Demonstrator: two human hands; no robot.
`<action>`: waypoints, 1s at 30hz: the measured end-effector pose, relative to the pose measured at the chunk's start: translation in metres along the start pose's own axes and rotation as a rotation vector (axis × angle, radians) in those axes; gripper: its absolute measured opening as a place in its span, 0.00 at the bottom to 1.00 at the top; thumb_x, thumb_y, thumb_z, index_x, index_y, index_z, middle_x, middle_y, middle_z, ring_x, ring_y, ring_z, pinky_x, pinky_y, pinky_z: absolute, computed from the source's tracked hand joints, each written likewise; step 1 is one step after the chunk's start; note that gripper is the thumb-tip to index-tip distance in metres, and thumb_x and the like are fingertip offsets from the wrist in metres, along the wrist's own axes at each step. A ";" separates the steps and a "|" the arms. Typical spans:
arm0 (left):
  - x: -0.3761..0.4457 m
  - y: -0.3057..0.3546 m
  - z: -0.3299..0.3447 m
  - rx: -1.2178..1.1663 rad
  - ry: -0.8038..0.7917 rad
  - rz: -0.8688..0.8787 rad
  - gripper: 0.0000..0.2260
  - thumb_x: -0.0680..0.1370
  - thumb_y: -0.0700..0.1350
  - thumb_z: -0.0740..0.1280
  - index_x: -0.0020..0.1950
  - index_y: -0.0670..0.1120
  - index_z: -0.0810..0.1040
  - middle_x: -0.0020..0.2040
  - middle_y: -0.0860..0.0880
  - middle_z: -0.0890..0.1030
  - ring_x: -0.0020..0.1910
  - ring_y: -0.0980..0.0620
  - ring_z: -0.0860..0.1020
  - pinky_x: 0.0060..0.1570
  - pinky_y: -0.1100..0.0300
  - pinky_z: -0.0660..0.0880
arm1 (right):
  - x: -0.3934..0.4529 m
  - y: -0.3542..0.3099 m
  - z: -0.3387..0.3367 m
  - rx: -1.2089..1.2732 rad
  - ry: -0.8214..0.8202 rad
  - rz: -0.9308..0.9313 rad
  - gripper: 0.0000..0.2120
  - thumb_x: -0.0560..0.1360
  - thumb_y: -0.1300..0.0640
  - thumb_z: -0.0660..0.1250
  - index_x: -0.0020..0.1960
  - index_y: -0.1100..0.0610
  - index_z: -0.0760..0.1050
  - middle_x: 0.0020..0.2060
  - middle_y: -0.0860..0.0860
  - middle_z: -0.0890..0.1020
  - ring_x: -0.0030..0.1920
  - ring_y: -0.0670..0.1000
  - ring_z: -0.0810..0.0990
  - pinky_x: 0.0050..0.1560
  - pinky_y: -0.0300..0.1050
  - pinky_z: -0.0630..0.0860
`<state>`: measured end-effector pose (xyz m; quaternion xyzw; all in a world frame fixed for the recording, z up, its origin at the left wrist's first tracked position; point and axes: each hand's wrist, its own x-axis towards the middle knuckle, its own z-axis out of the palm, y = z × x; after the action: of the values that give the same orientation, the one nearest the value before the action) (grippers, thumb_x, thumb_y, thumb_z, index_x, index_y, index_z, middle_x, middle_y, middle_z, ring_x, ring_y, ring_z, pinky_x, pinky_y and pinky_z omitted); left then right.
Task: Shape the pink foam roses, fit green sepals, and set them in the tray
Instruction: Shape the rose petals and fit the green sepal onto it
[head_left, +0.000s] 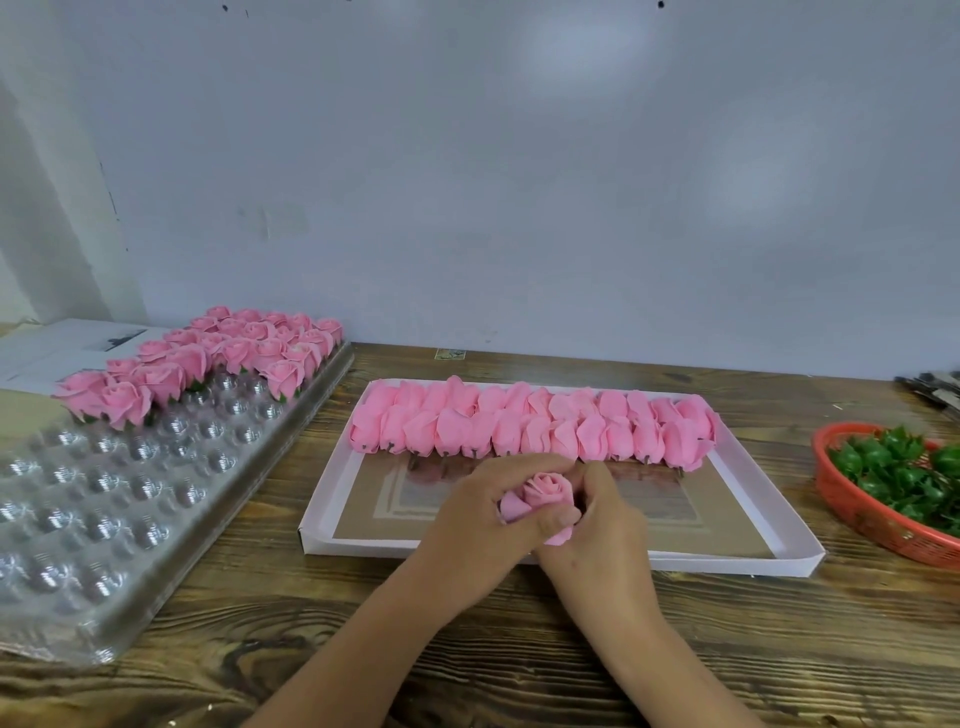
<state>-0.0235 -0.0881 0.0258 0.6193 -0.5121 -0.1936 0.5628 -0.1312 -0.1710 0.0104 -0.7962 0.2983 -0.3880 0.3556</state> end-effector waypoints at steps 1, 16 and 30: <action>-0.001 -0.001 0.001 0.020 -0.002 -0.007 0.17 0.71 0.63 0.71 0.59 0.72 0.77 0.58 0.66 0.81 0.60 0.63 0.78 0.60 0.66 0.74 | 0.000 0.000 -0.001 -0.010 0.009 0.009 0.17 0.67 0.51 0.77 0.40 0.47 0.67 0.27 0.46 0.78 0.35 0.40 0.79 0.28 0.35 0.72; -0.001 0.000 0.004 -0.110 -0.003 -0.061 0.21 0.71 0.58 0.71 0.62 0.52 0.82 0.56 0.54 0.84 0.57 0.56 0.82 0.56 0.62 0.78 | 0.001 -0.007 -0.007 -0.124 -0.031 0.026 0.17 0.68 0.47 0.74 0.40 0.45 0.64 0.29 0.45 0.78 0.29 0.43 0.77 0.29 0.46 0.74; -0.001 -0.001 0.004 -0.108 -0.007 -0.050 0.17 0.71 0.57 0.74 0.59 0.64 0.80 0.57 0.59 0.83 0.58 0.59 0.81 0.58 0.64 0.77 | 0.001 -0.003 -0.006 -0.110 -0.028 0.051 0.17 0.69 0.54 0.75 0.39 0.47 0.64 0.28 0.47 0.78 0.29 0.43 0.76 0.25 0.37 0.69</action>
<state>-0.0267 -0.0894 0.0234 0.5999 -0.4872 -0.2374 0.5886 -0.1349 -0.1721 0.0164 -0.8119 0.3344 -0.3507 0.3255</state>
